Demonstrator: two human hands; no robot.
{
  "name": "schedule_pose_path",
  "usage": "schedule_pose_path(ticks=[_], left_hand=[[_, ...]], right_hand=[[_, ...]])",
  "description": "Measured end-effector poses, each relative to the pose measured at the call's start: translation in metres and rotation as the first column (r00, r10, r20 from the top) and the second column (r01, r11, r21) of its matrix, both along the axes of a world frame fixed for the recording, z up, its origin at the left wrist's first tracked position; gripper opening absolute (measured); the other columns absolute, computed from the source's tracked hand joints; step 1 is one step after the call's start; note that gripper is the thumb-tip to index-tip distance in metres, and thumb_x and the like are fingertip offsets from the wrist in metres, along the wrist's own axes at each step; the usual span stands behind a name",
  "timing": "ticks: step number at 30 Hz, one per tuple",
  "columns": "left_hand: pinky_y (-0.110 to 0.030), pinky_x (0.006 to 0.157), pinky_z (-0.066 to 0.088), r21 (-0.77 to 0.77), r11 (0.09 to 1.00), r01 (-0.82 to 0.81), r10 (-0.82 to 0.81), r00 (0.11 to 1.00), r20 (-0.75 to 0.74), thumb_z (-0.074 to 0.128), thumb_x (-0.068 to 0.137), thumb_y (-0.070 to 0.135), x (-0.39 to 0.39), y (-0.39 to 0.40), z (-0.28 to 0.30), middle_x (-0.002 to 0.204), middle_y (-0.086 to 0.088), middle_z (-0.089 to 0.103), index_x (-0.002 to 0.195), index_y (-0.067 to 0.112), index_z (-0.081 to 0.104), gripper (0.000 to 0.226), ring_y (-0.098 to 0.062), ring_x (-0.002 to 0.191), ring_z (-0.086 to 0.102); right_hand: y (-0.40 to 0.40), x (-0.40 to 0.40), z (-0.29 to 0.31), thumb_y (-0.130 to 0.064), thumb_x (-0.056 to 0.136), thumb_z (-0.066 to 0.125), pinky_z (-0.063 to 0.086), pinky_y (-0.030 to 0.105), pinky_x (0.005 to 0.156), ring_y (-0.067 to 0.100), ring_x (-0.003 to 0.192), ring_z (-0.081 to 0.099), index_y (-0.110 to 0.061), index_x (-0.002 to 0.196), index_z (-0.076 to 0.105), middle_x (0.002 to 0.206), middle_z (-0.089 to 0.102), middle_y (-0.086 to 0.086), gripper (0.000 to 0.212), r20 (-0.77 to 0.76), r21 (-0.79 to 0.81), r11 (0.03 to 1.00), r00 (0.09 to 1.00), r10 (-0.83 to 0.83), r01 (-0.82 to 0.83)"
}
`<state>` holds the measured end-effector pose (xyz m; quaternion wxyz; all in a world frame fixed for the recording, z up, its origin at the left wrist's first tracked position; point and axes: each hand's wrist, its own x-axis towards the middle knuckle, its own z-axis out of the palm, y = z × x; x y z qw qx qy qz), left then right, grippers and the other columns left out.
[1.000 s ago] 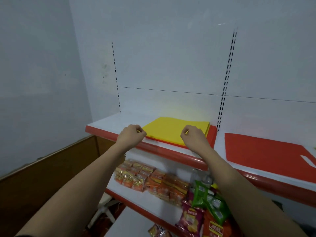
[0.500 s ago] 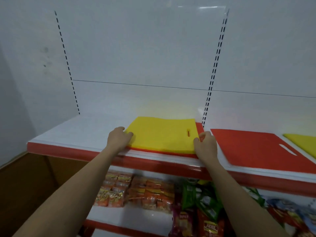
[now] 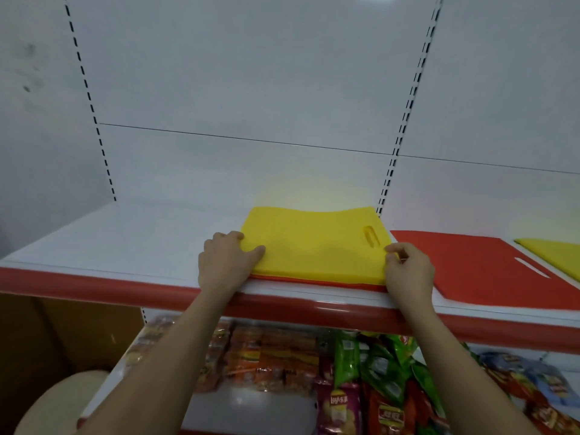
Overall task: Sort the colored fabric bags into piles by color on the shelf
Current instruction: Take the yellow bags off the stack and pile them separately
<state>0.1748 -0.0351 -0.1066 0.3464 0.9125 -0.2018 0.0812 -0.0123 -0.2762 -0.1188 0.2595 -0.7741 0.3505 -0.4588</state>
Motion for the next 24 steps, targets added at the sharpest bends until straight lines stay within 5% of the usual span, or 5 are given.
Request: schedule_pose_path(ticks=[3,10,14,20,24], left_hand=[[-0.043,0.099,0.039,0.04,0.999,0.01,-0.01,1.0,0.007,0.062,0.082,0.062,-0.001,0.0,0.0,0.133,-0.008,0.048,0.13,0.023,0.057,0.062,-0.03,0.125,0.044],[-0.042,0.099,0.036,-0.009,0.999,0.041,-0.042,0.994,-0.102,0.07,0.08,0.054,0.005,0.001,0.005,0.129,-0.003,0.046,0.096,0.027,0.061,0.033,-0.028,0.124,0.041],[-0.044,0.1,0.032,-0.027,0.999,0.029,-0.029,0.999,-0.016,0.071,0.081,0.049,0.001,0.002,0.005,0.13,0.0,0.046,0.098,0.025,0.063,0.031,-0.028,0.127,0.034],[-0.04,0.091,0.028,-0.02,1.0,0.003,-0.002,0.998,0.067,0.066,0.086,0.041,-0.017,0.012,0.021,0.109,-0.001,0.057,0.1,0.023,0.06,0.024,-0.028,0.115,0.042],[-0.034,0.069,0.038,-0.344,0.931,0.126,-0.149,0.988,-0.043,0.068,0.087,0.026,-0.023,0.016,0.05,0.089,-0.002,0.059,0.095,0.013,0.056,0.019,-0.026,0.083,0.056]], right_hand=[[-0.002,-0.001,-0.004,-0.003,0.092,0.048,0.032,0.03,0.057,0.022,0.057,0.045,-0.014,0.099,0.069,0.079,0.064,0.008,0.025,0.026,0.011,1.0,0.999,-0.024,0.023],[0.006,0.0,0.0,-0.001,0.097,0.046,0.041,0.037,0.078,0.033,0.094,0.054,-0.007,0.112,0.069,0.106,0.059,0.014,0.028,-0.012,-0.072,0.997,1.0,0.002,-0.002],[0.011,0.0,0.003,0.0,0.097,0.047,0.028,0.025,0.08,0.029,0.106,0.045,-0.007,0.112,0.07,0.109,0.058,0.013,0.028,-0.042,-0.124,0.992,0.999,-0.003,-0.002],[0.026,-0.008,0.021,-0.002,0.098,0.047,0.027,0.024,0.077,0.025,0.098,0.045,-0.011,0.11,0.071,0.105,0.06,0.01,0.028,-0.037,-0.137,0.989,0.998,0.054,-0.058],[0.037,-0.031,0.052,0.0,0.096,0.045,0.04,0.028,0.063,0.019,0.068,0.053,-0.018,0.105,0.071,0.101,0.062,0.003,0.033,0.101,-0.045,0.985,0.98,0.169,-0.165]])
